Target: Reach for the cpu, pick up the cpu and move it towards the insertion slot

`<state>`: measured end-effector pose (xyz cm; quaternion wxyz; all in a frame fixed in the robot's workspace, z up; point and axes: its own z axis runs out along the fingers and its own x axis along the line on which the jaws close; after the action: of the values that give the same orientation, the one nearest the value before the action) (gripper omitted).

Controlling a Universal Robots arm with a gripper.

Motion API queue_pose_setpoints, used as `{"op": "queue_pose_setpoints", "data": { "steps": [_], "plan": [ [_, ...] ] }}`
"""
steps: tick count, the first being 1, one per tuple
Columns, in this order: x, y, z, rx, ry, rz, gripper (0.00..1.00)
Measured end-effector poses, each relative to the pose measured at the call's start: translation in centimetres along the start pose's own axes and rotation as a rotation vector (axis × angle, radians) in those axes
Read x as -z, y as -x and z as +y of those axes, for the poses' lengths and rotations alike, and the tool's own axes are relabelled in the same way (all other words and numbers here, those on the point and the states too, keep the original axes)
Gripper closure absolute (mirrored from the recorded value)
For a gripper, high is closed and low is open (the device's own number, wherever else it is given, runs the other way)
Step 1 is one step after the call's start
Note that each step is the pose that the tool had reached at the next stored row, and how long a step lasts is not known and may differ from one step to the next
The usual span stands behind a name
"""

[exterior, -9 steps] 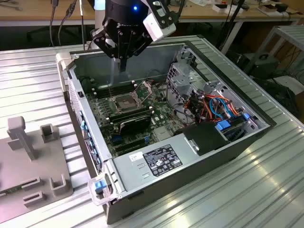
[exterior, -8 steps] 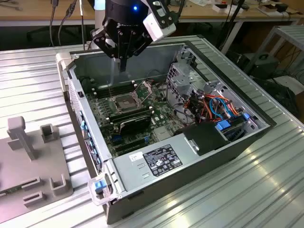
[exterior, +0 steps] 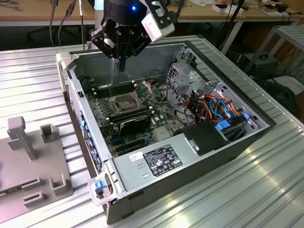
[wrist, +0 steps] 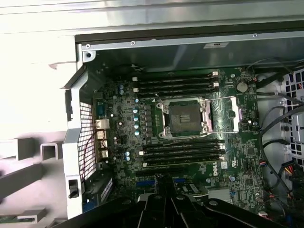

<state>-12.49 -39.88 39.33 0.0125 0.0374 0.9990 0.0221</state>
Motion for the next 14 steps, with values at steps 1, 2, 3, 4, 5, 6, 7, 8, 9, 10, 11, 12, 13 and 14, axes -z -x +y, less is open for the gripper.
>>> {"op": "queue_pose_setpoints", "data": {
  "steps": [1, 2, 3, 4, 5, 6, 7, 8, 9, 10, 11, 12, 13, 14],
  "plan": [
    [0.0, -0.02, 0.0, 0.0, 0.0, 0.0001, 0.89],
    [0.0, -0.05, -0.01, 0.0, 0.0, 0.0001, 0.89],
    [0.0, -0.08, -0.01, 0.0, 0.0, 0.0, 0.89],
    [0.0, -0.12, -0.01, 0.0, 0.0, 0.0, 0.89],
    [0.01, -0.16, -0.01, 0.0, 0.0, 0.0, 0.89],
    [0.0, -0.19, -0.02, 0.0, 0.0, 0.0, 0.89],
    [0.01, -0.24, -0.02, 0.0, 0.0001, 0.0001, 0.89],
    [0.01, -0.29, -0.03, 0.0, 0.0, 0.0001, 0.89],
    [0.01, -0.38, -0.03, 0.0, 0.0, 0.0001, 0.89],
    [0.01, -0.46, -0.04, 0.0, 0.0, 0.0002, 0.89],
    [0.01, -0.49, -0.04, 0.0, 0.0, 0.0003, 0.89],
    [0.01, -0.53, -0.04, 0.0, 0.0, 0.0004, 0.89],
    [0.01, -0.57, -0.05, 0.0, 0.0, 0.0006, 0.89],
    [0.01, -0.62, -0.05, 0.0, 0.0, 0.0009, 0.89]
  ]
}}
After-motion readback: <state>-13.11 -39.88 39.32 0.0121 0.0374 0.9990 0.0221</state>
